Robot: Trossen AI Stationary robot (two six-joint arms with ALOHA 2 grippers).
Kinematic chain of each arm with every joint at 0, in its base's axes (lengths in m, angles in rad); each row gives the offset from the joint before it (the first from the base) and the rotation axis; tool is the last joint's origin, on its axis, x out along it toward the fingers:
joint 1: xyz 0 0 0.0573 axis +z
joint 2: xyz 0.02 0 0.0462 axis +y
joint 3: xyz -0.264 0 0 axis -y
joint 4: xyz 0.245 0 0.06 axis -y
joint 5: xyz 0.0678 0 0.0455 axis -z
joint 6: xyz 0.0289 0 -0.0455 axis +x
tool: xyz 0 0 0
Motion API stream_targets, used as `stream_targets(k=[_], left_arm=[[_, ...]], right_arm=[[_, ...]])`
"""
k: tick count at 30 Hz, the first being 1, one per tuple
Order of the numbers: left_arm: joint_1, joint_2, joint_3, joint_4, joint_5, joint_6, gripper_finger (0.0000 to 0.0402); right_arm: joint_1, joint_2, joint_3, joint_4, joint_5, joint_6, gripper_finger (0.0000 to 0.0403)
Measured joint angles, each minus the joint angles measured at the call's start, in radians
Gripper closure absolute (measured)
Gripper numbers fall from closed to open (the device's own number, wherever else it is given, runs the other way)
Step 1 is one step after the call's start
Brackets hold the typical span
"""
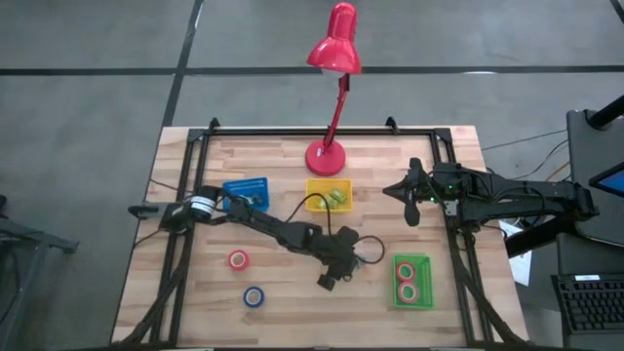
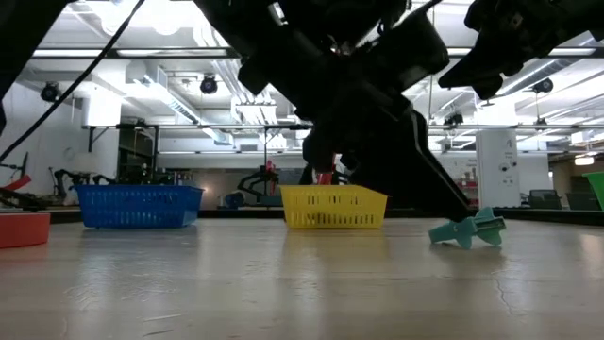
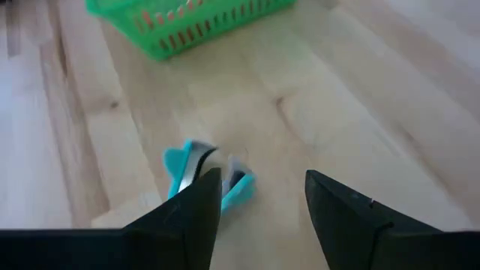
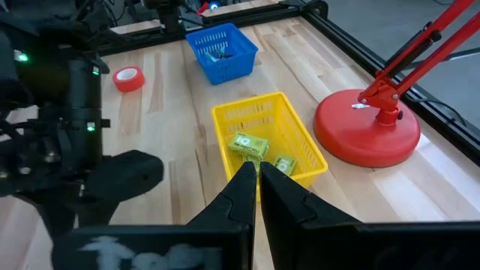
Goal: Pick and place Stapler, Stapler remover, tape
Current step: Put the light blue staple remover into the blue bin
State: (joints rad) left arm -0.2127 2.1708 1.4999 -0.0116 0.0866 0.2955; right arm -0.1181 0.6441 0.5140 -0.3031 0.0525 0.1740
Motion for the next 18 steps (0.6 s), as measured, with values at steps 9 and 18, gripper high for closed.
stream_targets(k=[9, 18], left_arm=[[0.0, 0.0, -0.002, 0.001, -0.033, 0.029, 0.0242], [0.001, 0.024, -0.003, 0.023, -0.035, 0.05, 0.0278]], right_arm=[[0.0, 0.0, 0.0, 0.0, 0.0, -0.001, 0.0385], [0.0, 0.0, 0.0, 0.0, 0.0, 0.001, 0.0385]])
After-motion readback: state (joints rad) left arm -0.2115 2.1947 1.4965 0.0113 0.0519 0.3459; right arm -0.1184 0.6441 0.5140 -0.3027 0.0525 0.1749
